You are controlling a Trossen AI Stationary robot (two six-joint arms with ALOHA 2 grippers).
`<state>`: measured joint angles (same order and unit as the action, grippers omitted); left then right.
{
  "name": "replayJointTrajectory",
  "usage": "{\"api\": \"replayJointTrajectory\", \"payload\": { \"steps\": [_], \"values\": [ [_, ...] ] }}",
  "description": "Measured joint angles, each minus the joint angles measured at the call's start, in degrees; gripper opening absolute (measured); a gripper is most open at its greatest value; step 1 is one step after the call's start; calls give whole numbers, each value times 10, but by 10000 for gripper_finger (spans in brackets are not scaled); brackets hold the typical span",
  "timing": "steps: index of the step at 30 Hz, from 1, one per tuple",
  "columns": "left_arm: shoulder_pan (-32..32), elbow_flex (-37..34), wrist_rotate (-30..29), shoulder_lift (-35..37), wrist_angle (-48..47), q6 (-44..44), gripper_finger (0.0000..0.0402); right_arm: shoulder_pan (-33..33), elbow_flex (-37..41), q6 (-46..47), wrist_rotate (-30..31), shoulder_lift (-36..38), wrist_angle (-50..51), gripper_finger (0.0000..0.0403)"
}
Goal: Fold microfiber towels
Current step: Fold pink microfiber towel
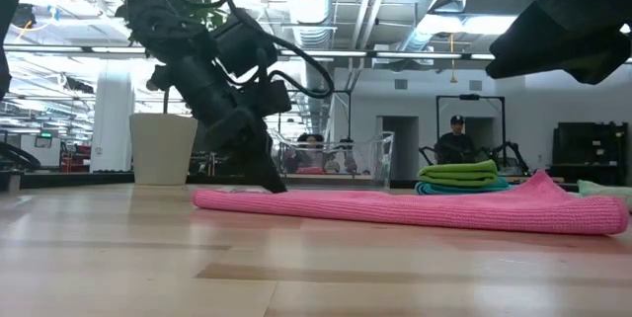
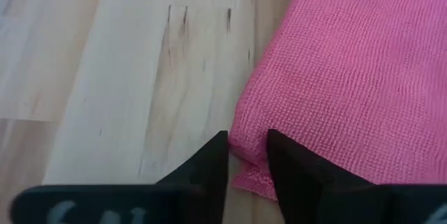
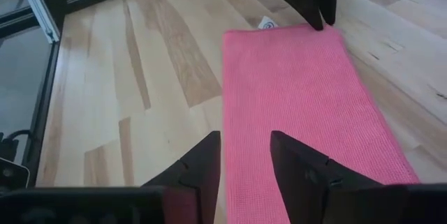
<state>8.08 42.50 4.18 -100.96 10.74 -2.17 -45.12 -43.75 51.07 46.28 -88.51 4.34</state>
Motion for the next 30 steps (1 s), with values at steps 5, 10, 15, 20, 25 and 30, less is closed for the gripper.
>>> {"api": "replayJointTrajectory", "payload": {
  "steps": [5, 10, 15, 20, 25, 30],
  "values": [
    [0, 11, -5, 1, 2, 15, 15, 0, 0, 0, 0, 0, 0, 149],
    [-1, 24, -6, 1, 2, 36, 8, -3, 0, 0, -1, 0, 0, 145],
    [-11, 35, -18, 2, -20, 68, 3, -7, 0, 0, -16, 0, 0, 141],
    [-29, 36, -55, 2, -28, 83, 5, -10, 0, 0, -19, 0, 0, 138],
    [-36, 37, -68, 20, -36, 81, 3, -10, 0, 0, -19, 0, 0, 137],
    [-36, 37, -72, 43, -46, 61, 17, -10, 0, 1, -19, 0, 0, 136]
  ]
}}
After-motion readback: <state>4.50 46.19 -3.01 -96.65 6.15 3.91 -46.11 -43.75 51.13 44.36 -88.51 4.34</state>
